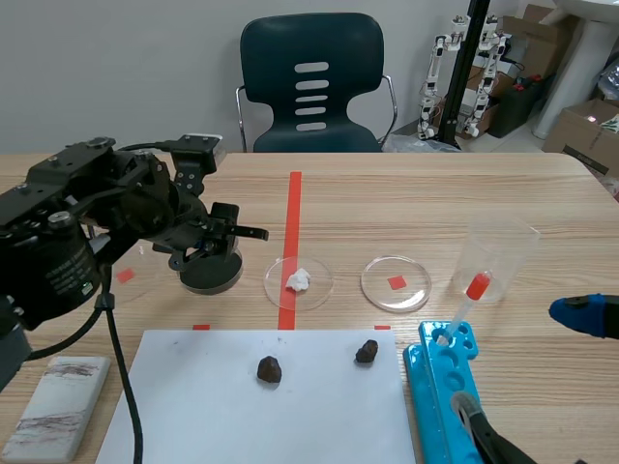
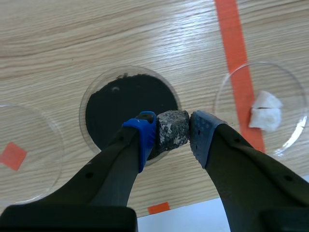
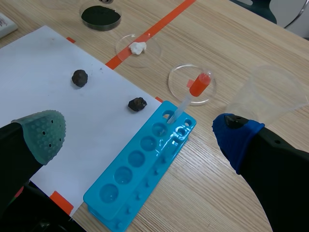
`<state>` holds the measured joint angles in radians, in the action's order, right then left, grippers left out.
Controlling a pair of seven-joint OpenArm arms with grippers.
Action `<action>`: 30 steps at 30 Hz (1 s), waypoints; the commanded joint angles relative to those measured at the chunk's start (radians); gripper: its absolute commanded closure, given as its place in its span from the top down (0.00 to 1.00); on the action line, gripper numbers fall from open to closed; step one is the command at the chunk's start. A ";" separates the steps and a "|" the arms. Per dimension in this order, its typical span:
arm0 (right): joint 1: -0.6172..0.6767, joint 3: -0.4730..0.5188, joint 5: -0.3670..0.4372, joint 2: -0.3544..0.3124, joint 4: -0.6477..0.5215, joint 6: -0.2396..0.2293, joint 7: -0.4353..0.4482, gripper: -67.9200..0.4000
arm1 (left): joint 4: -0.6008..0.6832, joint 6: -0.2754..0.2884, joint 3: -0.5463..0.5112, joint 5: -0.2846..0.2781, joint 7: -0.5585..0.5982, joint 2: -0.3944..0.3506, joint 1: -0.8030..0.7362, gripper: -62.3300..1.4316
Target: Lower the mineral onto the iron filings and hold still
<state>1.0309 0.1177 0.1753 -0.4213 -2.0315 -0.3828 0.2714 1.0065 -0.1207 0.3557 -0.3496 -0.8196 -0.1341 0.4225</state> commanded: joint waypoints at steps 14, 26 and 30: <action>-0.003 0.006 0.011 0.000 -0.005 -0.001 0.012 0.95 | -0.266 0.003 -0.055 0.004 0.060 0.056 0.160 0.20; -0.003 0.006 0.011 0.000 -0.005 -0.001 0.012 0.95 | -0.364 0.004 -0.055 0.010 0.121 0.068 0.166 0.20; -0.003 0.006 0.011 0.000 -0.005 -0.001 0.012 0.95 | -0.394 0.003 -0.055 0.010 0.137 0.070 0.166 0.20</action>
<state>1.0309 0.1177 0.1753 -0.4213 -2.0315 -0.3824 0.2714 0.6041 -0.1200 0.3046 -0.3412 -0.6964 -0.0692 0.5682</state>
